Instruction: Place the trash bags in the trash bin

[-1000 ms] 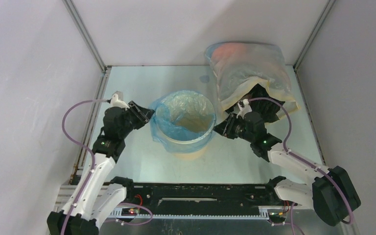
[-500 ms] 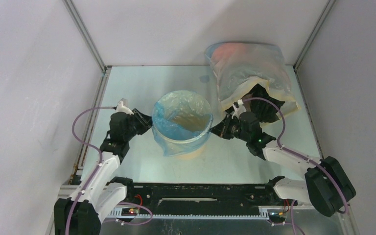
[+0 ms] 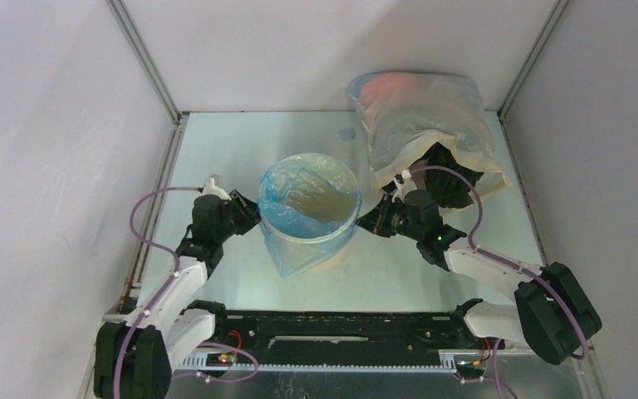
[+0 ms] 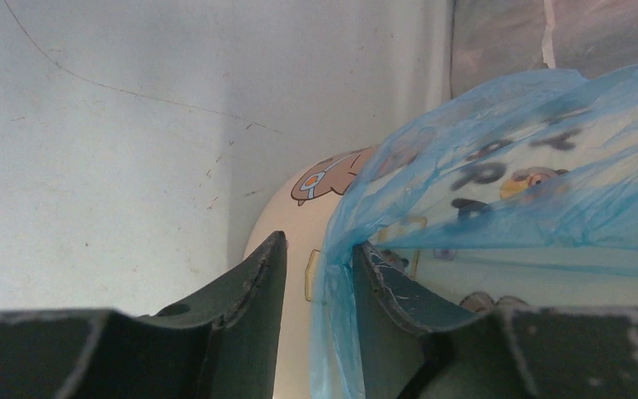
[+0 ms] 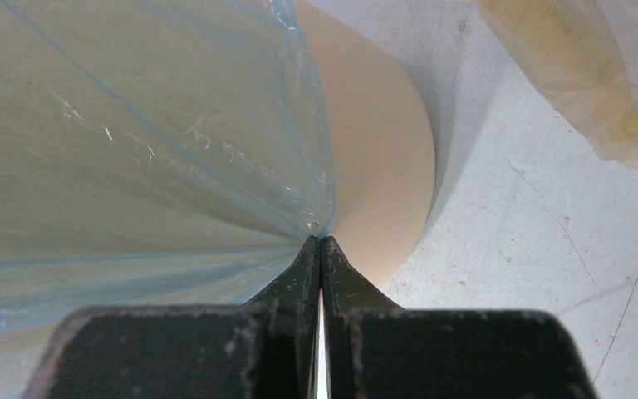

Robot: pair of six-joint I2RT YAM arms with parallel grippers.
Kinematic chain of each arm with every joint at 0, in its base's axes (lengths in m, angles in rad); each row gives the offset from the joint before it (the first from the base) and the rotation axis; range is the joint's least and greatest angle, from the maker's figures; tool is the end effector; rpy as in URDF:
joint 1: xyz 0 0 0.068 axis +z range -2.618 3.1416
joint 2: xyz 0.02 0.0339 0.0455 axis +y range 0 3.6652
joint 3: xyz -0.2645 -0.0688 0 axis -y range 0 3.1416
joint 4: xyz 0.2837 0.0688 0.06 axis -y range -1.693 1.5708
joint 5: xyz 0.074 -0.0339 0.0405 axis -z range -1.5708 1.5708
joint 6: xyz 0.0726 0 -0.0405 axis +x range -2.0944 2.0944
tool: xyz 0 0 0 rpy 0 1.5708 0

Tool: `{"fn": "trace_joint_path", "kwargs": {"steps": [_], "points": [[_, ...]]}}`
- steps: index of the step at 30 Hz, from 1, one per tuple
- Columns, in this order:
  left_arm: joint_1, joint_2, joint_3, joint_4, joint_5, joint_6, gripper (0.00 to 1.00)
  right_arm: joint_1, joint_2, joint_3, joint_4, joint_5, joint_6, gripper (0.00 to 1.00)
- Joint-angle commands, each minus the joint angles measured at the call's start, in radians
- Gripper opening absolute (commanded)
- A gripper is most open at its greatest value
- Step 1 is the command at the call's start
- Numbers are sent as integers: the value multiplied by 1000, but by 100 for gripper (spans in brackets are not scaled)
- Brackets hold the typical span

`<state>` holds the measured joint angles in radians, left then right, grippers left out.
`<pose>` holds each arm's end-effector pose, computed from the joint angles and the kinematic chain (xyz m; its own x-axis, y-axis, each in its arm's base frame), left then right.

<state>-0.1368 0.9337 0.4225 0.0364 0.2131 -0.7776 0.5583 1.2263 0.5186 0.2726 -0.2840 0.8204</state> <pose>0.2638 -0.0518 0.1734 -0.5470 -0.6169 -0.5659 -0.0900 0.7154 -0.6929 0.2569 0.1844 0.1631 -0.7734 0.3448 -0.5320 -0.2323 0.6267 0.7438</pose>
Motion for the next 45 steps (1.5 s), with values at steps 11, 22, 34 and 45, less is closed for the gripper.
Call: {"fn": "trace_joint_path", "kwargs": {"steps": [11,22,34,45], "points": [[50,-49,-115,173,81,-71,47,-15,-31,0,-8,22,-53,0],[167,-232,-232,377,217,-224,53,-34,-184,0,-108,60,-114,0],[192,-167,-200,245,188,-147,40,-37,-266,34,-225,89,-173,41],[192,-112,-181,253,247,-73,42,79,-354,434,-630,243,-453,0]]}}
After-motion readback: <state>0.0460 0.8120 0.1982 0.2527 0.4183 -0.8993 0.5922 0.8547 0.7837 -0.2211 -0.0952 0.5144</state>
